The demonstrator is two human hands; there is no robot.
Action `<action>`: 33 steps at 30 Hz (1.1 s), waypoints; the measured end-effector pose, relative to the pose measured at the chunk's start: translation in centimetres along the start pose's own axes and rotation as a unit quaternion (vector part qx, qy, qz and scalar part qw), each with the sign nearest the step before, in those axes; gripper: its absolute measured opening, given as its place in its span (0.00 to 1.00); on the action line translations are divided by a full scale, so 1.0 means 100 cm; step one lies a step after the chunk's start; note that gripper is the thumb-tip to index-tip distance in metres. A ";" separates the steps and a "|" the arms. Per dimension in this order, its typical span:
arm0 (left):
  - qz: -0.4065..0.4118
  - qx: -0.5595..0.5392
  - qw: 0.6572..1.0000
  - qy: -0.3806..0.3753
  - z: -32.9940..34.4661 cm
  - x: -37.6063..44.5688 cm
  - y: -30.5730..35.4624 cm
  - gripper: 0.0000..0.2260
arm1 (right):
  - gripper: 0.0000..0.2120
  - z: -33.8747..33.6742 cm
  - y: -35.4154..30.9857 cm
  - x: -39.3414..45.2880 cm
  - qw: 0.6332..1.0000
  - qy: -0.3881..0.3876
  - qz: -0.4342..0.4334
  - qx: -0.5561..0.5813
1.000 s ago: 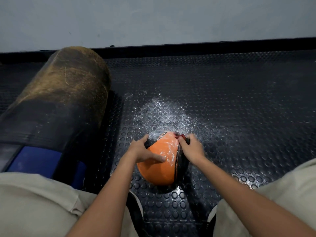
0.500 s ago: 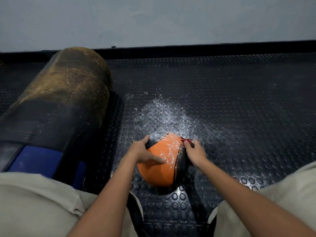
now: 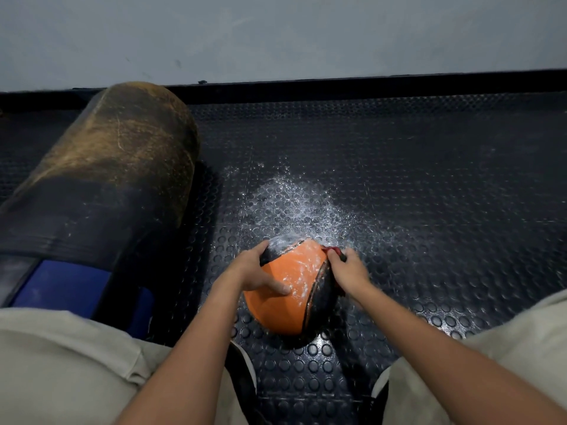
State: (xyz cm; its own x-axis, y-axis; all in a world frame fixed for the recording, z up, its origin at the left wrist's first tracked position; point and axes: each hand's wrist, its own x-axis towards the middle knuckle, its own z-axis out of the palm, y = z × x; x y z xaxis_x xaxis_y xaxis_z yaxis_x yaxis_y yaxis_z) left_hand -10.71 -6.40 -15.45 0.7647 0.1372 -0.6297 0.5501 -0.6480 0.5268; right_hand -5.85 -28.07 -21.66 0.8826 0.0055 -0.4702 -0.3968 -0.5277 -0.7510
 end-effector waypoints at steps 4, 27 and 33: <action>-0.006 0.008 1.000 -0.021 -0.002 -0.001 0.004 0.61 | 0.13 0.001 -0.029 -0.006 0.994 -0.001 -0.106 -0.021; 0.026 0.029 0.999 0.007 -0.005 -0.002 0.020 0.45 | 0.14 0.005 -0.012 0.001 0.998 0.024 -0.051 0.002; 0.014 0.060 0.998 0.005 0.004 -0.001 0.028 0.43 | 0.11 0.009 -0.005 -0.002 0.998 0.037 -0.050 -0.020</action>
State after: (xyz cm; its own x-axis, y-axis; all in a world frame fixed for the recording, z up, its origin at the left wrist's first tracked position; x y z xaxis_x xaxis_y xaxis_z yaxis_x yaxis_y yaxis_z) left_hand -9.35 -8.50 -14.12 0.7826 0.1243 -0.6100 0.4846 -0.7368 0.4715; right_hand -6.07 -27.05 -21.55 0.9338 -0.0022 -0.3579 -0.2972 -0.5618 -0.7720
